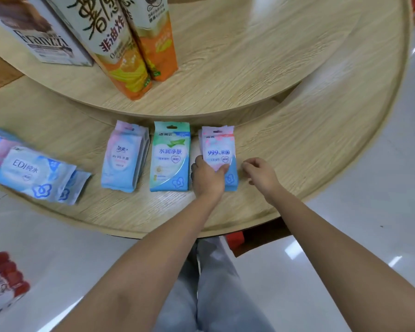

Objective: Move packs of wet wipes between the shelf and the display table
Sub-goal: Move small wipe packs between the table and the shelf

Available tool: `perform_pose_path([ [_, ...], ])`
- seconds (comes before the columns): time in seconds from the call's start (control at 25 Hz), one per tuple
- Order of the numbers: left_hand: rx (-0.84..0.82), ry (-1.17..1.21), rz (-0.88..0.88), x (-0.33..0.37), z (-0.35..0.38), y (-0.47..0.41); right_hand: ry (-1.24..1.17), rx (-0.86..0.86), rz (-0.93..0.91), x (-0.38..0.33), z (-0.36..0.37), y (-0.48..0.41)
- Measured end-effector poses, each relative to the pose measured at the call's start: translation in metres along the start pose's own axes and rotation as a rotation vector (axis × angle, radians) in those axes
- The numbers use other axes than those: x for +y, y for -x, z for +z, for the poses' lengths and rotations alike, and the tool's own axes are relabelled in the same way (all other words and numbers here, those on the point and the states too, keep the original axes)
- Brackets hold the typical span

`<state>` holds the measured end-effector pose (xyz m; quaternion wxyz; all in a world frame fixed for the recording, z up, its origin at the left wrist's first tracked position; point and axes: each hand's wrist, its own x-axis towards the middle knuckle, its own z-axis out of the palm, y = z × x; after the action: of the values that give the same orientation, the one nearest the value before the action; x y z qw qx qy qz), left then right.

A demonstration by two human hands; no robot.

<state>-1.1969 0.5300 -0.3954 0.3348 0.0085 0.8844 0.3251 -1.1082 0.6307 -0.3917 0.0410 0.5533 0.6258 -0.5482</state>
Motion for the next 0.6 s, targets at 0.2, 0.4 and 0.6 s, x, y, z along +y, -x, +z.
perform_pose_path([
  [0.2, -0.044, 0.039, 0.004, -0.013, -0.009, 0.023, -0.021, -0.045, 0.072, -0.011, 0.005, -0.019],
  [0.4, -0.143, 0.311, -0.129, -0.053, -0.030, 0.059, 0.148, -0.058, 0.024, -0.015, 0.023, -0.027],
  [0.6, -0.301, 0.555, -0.210, -0.089, -0.058, 0.095, 0.601, 0.090, -0.052, -0.026, 0.048, -0.024],
])
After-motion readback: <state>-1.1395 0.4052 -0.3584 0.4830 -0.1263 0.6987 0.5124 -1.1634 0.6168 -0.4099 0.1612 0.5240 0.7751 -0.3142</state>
